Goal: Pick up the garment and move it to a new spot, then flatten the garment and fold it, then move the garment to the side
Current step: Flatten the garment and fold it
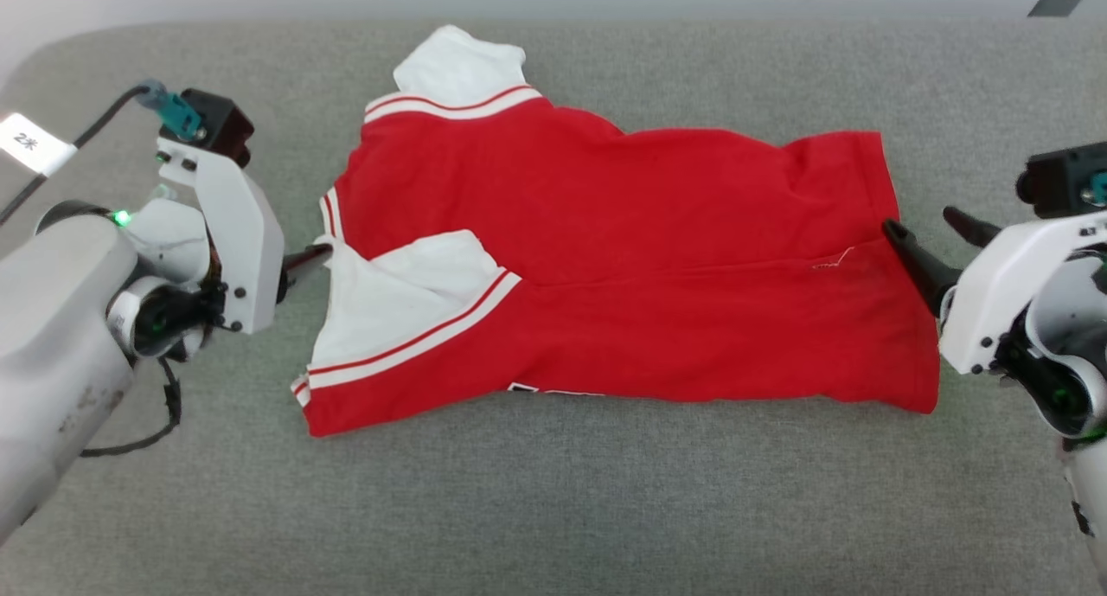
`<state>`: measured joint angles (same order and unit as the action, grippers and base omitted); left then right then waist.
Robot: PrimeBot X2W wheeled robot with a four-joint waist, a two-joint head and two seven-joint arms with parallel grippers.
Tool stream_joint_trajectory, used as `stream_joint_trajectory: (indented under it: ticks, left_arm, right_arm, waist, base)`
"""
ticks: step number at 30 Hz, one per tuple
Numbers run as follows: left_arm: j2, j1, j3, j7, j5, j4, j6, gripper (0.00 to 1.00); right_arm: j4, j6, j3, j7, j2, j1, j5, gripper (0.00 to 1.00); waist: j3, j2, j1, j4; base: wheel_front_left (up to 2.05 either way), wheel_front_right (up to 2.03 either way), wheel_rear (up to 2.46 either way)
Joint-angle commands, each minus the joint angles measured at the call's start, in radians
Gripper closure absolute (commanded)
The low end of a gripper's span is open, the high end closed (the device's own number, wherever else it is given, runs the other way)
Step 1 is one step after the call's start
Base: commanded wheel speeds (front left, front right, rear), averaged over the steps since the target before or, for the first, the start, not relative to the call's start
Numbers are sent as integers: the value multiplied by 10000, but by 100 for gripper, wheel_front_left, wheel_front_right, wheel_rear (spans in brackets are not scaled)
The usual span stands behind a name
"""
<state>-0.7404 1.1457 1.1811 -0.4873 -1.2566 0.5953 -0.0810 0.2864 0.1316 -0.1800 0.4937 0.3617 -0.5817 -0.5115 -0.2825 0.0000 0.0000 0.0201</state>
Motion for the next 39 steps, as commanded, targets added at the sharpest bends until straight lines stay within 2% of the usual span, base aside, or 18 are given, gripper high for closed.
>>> stream_joint_trajectory:
  ticks: [1, 4, 10, 15, 19, 23, 27, 33, 34, 35, 36, 39]
  left_arm:
    - [-50, -113, -59, -1, -112, -114, 83, 0]
    - [-272, -395, -121, -171, -363, -816, 471, 0]
    - [-743, -1120, -196, -957, -1220, -2352, 1625, 0]
    - [-1154, -1673, -32, -1547, -1619, -3136, 2602, 0]
    - [-1353, -2017, 73, -1871, -1838, -3333, 3120, 0]
    - [-1439, -2240, 140, -1898, -1889, -3063, 3348, 0]
    - [-1255, -2429, 115, -1936, -2110, -2525, 3436, 0]
    - [-690, -2838, 27, -1727, -2498, -1627, 3079, 0]
    - [-583, -2885, -17, -1684, -2582, -1468, 3039, 11]
    - [-503, -2906, 24, -1730, -2566, -1343, 2925, 61]
    - [-428, -2910, 18, -1656, -2573, -1235, 2789, 100]
    - [-201, -2983, 0, -1657, -2693, -891, 2452, 100]
  right_arm:
    - [-131, -18, 97, -170, 25, 131, -31, 0]
    - [-715, -19, 424, -955, 22, 523, 117, 0]
    - [-1900, -18, 1212, -2975, -208, 1284, 848, 0]
    - [-2846, -18, 1694, -4268, -676, 1824, 1670, 0]
    - [-3381, -18, 1965, -4800, -1168, 2138, 2076, 0]
    - [-3767, -18, 2088, -4875, -1531, 2400, 2351, 0]
    - [-4055, -18, 2290, -4814, -1826, 2648, 2464, 0]
    - [-4209, -18, 2577, -4568, -2107, 2949, 2374, 0]
    - [-4249, -18, 2645, -4482, -2145, 2988, 2390, 0]
    - [-4237, -18, 2707, -4322, -2205, 3066, 2341, 0]
    - [-4203, -18, 2710, -4116, -2229, 3173, 2301, 0]
    - [-4201, -18, 2786, -3366, -2303, 3480, 2096, 0]
  waist:
    - [174, 0, 0, 79]
    - [333, 0, 0, 108]
    - [557, 0, 0, 49]
    - [590, 0, 0, -180]
    - [525, 0, 0, -404]
    - [421, 0, 0, -599]
    - [331, 0, 0, -735]
    - [288, 0, 0, -859]
    - [292, 0, 0, -863]
    - [293, 0, 0, -867]
    - [293, 0, 0, -868]
    - [274, 0, 0, -870]
  base:
    - [0, 0, 0]
    - [0, 0, 0]
    - [0, 0, 0]
    - [0, 0, 0]
    - [0, 0, 0]
    - [0, 0, 0]
    - [0, 0, 0]
    - [0, 0, 0]
    - [0, 0, 0]
    - [0, 0, 0]
    - [0, 0, 0]
    - [0, 0, 0]
